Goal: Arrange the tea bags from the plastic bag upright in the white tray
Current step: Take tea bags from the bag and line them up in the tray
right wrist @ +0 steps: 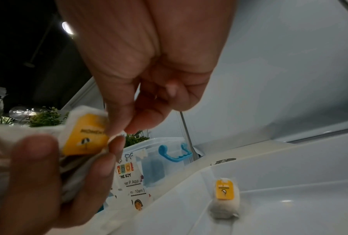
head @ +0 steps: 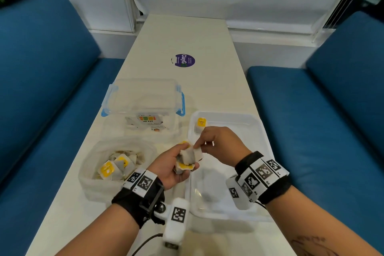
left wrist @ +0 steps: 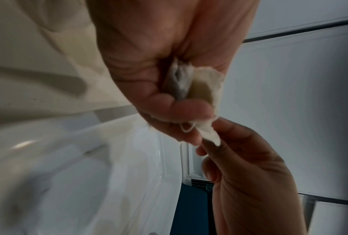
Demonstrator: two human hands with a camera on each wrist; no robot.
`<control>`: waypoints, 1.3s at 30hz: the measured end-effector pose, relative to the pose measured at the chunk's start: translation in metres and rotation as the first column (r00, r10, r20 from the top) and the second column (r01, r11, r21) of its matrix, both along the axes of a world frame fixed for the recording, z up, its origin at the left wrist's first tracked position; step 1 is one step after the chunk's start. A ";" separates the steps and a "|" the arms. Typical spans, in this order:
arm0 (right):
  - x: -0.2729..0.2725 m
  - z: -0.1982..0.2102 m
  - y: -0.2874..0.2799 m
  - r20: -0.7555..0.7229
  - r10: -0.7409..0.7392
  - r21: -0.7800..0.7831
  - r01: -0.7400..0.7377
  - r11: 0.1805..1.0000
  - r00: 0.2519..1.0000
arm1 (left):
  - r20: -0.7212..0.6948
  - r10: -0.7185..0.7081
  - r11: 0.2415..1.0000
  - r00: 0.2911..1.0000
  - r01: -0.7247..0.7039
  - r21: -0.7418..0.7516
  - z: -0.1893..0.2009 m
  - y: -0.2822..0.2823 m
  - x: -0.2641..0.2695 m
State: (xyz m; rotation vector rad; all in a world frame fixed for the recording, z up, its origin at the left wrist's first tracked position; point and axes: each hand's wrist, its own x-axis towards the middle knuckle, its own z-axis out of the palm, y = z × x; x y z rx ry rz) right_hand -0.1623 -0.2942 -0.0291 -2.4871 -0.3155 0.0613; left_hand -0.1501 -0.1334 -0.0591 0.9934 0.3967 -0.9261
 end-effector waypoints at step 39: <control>0.068 -0.055 -0.031 -0.472 -0.440 0.074 0.531 0.844 0.764 | 0.116 0.031 0.996 0.993 -0.040 0.085 -0.021 0.009 -0.005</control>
